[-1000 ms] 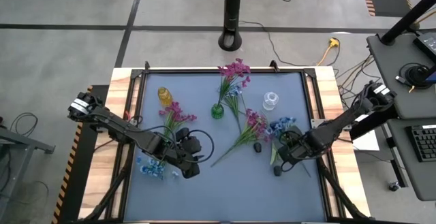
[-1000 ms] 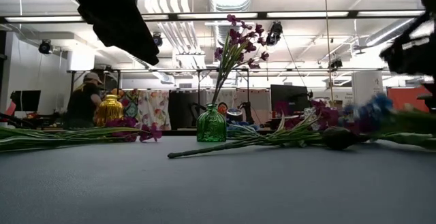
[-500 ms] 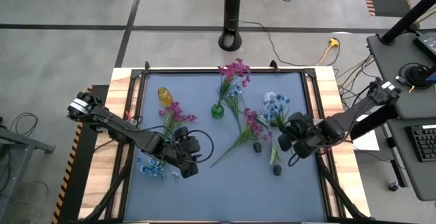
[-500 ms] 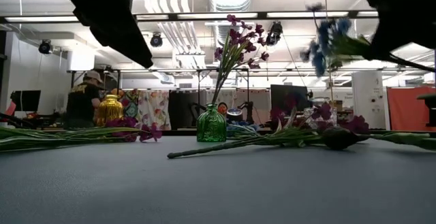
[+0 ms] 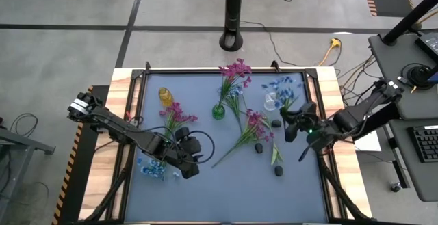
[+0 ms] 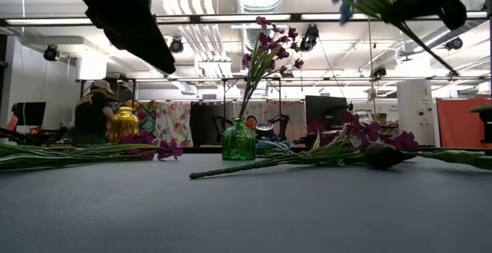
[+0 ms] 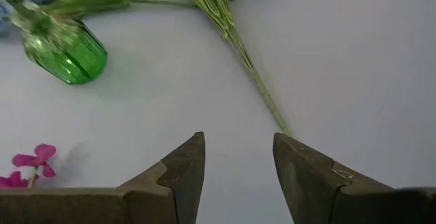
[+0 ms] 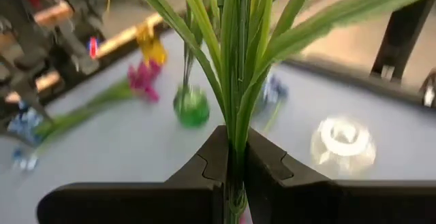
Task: Sort flowers into vase by color
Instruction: Put the right blue flowers into the transparent vase
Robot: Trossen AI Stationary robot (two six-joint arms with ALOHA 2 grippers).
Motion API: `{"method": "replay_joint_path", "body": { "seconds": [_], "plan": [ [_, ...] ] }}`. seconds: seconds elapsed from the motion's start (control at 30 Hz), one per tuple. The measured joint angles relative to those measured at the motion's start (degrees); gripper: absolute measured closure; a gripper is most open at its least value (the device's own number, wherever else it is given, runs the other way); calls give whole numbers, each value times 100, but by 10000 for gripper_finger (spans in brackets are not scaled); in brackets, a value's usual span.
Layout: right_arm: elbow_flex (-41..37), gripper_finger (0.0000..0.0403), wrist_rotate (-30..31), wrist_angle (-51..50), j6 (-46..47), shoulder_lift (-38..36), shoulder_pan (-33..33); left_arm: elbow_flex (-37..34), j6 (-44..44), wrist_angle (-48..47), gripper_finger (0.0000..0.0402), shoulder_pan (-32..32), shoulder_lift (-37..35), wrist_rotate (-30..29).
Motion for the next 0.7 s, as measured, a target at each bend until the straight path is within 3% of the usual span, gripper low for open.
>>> {"method": "replay_joint_path", "body": {
  "seconds": [0.2,0.3,0.5,0.7],
  "plan": [
    [-5,380,1148,570,-1083,-125,0,2,-36,70,244,0,-2,-125],
    [-9,380,1364,775,-1265,-116,-19,2,-136,84,244,0,-2,-312],
    [-14,380,873,1693,-1886,39,-85,13,-189,102,244,16,-4,-564],
    [-15,380,-171,3505,-3968,391,-481,222,195,156,244,39,-5,-575]
  ]
}}
